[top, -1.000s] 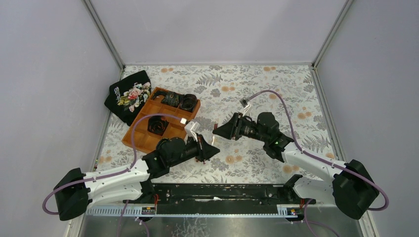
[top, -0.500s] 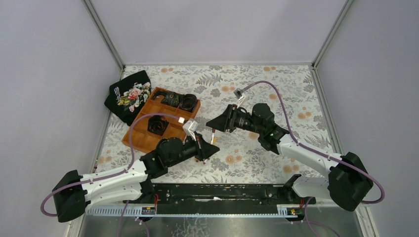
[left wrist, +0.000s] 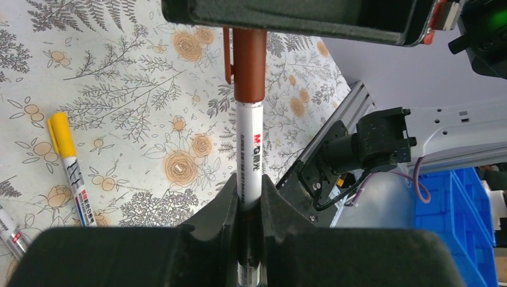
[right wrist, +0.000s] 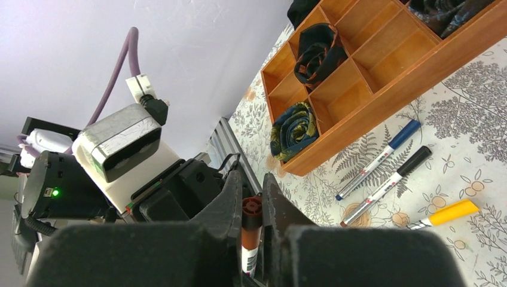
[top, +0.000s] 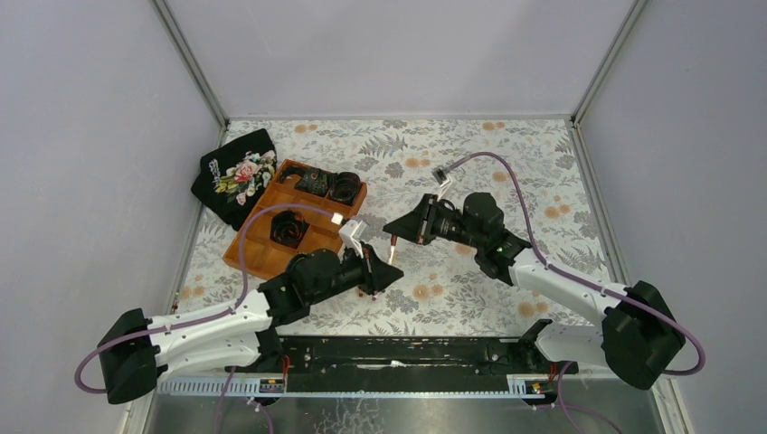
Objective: Insert the pens into the pen caps
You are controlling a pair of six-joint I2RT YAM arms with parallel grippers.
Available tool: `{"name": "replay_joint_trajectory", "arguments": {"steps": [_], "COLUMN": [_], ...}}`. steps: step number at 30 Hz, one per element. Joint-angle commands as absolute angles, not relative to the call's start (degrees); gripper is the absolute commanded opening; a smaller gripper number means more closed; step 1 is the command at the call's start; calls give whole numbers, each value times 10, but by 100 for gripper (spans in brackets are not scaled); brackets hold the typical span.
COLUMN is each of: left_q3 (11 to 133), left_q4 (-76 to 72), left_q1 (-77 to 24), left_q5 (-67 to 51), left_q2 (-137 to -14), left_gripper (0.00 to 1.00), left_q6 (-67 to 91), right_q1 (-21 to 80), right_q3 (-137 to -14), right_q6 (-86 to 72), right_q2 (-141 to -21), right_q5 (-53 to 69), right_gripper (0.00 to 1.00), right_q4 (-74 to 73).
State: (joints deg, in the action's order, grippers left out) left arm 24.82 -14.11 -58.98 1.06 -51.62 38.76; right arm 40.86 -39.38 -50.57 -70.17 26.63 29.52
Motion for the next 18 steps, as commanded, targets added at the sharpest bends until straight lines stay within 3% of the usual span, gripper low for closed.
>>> {"name": "replay_joint_trajectory", "arguments": {"steps": [1, 18], "left_q3": [311, 361], "left_q4": [-188, -244], "left_q1": [-584, -475], "left_q5": [64, -73], "left_q2": [-523, -530], "left_gripper": [0, 0], "left_q6": [348, 353], "right_q1": [427, 496], "right_q3": [-356, -297], "right_q6": [-518, -534], "right_q2": [-682, -695], "right_q5": [319, 357], "right_gripper": [0, 0], "right_q4": [267, 274]}}
